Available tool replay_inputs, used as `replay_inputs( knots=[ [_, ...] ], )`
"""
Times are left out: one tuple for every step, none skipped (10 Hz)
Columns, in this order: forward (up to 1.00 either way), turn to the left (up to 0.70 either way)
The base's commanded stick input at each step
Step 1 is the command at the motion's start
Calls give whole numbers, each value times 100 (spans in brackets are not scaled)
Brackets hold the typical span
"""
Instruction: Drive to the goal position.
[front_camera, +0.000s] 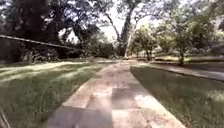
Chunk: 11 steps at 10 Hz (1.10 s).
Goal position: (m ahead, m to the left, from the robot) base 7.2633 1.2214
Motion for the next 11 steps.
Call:
replay_inputs(
  knots=[
    [70, 0],
    [70, 0],
    [70, 0],
    [70, 0],
    [70, -23],
    [70, -27],
    [70, -27],
    [70, -23],
    [70, -1],
    [70, 0],
    [70, 0]
  ],
)
